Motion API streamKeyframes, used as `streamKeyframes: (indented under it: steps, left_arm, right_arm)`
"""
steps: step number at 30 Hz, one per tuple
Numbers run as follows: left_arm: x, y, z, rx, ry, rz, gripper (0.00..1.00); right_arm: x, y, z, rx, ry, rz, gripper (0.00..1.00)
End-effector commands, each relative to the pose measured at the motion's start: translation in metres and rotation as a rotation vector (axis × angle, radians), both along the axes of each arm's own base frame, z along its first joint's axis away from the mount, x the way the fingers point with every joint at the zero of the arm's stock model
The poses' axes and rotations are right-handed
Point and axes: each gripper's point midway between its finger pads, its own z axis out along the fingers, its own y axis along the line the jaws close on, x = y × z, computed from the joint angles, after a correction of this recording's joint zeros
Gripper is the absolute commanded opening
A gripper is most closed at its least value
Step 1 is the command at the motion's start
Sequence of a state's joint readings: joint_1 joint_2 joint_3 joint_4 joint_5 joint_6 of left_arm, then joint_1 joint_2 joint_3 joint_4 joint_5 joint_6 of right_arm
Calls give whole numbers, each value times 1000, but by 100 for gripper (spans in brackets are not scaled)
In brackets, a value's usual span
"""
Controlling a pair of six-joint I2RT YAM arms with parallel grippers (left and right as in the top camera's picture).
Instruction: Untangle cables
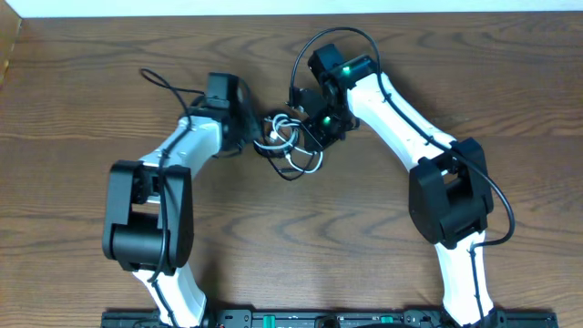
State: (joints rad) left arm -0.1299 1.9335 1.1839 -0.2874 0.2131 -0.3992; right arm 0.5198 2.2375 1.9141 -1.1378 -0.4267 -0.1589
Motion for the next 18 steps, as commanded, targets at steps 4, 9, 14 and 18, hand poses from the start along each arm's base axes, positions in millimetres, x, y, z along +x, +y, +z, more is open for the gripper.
streamKeyframes:
  steps: [4,9,14,18]
  left_arm:
    - [19,7,13,-88,-99,-92,7]
    - [25,27,17,-85,-125,-53,7]
    - [24,40,19,-164,-102,14,7]
    - [23,38,24,-246,-104,-3,7]
  right_arm:
    - [-16,27,23,83,49,-36,1]
    - [-45,39,36,200,156,67,9]
    - [-50,49,62,399,243,86,22]
    - [-31,38,50,328,173,44,43]
